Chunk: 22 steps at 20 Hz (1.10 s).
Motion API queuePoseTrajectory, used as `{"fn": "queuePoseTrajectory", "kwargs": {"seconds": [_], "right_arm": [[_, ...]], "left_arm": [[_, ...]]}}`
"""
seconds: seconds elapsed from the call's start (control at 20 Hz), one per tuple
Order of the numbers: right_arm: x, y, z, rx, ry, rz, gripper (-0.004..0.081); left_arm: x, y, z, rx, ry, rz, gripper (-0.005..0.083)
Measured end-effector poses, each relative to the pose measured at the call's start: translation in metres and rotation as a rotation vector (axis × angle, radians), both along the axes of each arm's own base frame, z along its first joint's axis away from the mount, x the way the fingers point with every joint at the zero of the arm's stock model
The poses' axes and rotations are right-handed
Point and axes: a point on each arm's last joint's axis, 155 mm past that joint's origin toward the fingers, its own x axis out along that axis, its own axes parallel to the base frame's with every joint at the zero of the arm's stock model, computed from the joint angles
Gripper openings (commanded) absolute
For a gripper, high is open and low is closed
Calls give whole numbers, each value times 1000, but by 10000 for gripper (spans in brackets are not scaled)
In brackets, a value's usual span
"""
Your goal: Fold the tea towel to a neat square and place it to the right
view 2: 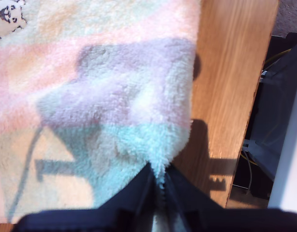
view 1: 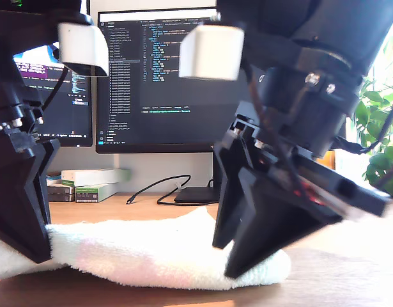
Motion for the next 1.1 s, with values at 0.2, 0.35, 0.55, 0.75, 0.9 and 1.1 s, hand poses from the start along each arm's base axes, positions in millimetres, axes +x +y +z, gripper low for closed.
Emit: {"fn": "queuePoseTrajectory", "kwargs": {"seconds": [0.2, 0.35, 0.55, 0.75, 0.9, 1.1], "right_arm": [[0, -2, -1, -7, 4, -4, 325], [2, -4, -4, -22, 2, -30, 325], [9, -5, -6, -36, -24, -47, 324], [14, -6, -5, -37, -48, -60, 262], [12, -9, -7, -52, -36, -61, 40], [9, -13, -9, -66, -20, -70, -12]], "left_arm": [[-3, -4, 2, -28, 32, 27, -19], [-6, -12, 13, -85, 40, 18, -19], [-7, -20, 36, -171, 23, 19, -19], [-11, -23, 39, -195, 46, 30, -19], [-11, -22, 45, -211, 35, 31, -19], [-13, -15, 41, -188, 52, 45, -19]]}}
